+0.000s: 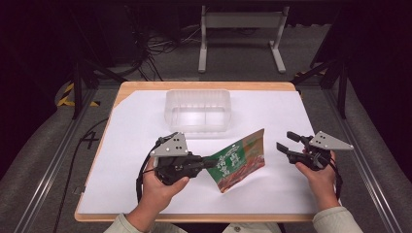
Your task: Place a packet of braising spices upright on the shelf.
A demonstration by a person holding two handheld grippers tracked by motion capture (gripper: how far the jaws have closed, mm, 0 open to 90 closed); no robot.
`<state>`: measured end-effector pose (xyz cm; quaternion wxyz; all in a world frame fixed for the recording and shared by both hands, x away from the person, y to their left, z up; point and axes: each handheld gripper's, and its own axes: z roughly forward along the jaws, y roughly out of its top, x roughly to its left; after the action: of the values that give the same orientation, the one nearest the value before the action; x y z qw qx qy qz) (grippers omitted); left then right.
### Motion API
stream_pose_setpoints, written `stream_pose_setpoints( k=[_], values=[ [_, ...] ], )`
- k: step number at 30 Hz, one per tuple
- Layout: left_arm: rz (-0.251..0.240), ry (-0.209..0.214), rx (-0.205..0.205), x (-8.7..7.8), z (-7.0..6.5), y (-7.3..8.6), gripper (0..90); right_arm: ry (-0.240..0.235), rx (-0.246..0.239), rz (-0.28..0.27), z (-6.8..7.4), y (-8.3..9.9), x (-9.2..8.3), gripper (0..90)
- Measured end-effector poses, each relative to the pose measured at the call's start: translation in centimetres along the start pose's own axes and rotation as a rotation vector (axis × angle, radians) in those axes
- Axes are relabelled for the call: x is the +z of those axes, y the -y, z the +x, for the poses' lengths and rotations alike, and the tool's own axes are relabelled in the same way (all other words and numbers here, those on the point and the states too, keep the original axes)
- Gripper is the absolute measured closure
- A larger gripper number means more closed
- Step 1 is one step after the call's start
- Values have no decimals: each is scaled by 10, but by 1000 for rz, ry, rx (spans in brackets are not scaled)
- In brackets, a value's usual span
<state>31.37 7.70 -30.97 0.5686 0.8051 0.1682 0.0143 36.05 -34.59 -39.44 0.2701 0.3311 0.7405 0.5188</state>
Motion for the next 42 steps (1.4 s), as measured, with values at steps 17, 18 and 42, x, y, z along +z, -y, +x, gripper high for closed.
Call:
stream_pose_setpoints(
  k=[17, 18, 42],
  values=[
    [-22, -99, -11, -27, 15, -23, 900, 0, 10, 18, -1, 4, 3, 391],
    [-22, -99, -11, -27, 15, -23, 900, 0, 8, 19, -1, 4, 3, 392],
    [-95, -197, -74, -58, 50, -48, 900, -12, 5, 46, 0, 8, 8, 399]
  ],
)
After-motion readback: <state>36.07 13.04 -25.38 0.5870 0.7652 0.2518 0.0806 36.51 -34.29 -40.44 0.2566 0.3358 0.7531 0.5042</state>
